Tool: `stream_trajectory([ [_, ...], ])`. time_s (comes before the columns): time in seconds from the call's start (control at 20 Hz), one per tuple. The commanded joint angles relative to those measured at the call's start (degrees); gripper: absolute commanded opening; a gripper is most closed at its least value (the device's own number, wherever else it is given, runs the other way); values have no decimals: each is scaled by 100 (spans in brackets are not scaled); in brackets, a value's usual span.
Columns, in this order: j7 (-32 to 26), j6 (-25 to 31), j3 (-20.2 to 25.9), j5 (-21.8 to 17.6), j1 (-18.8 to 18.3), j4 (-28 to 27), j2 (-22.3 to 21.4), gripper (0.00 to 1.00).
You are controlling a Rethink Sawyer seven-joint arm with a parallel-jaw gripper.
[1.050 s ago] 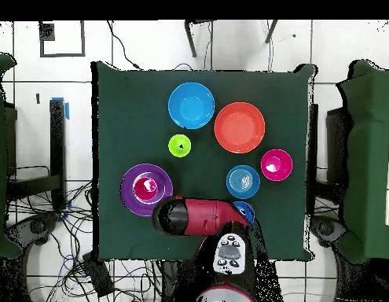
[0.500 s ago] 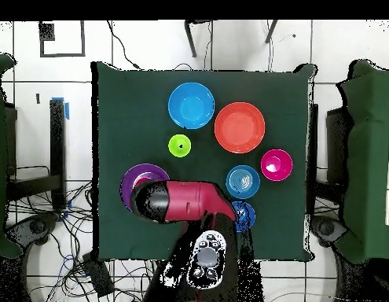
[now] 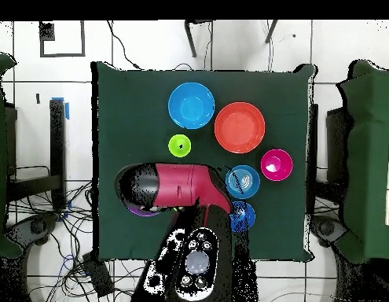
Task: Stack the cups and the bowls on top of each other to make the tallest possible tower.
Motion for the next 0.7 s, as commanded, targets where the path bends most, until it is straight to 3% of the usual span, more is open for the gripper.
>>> stream_trajectory([
  [0.05,1006,342,249,235,214,-520,164,0],
  [0.4,886,5,520,650,278,-377,221,0],
  [0.7,911,-20,484,759,532,-553,332,0],
])
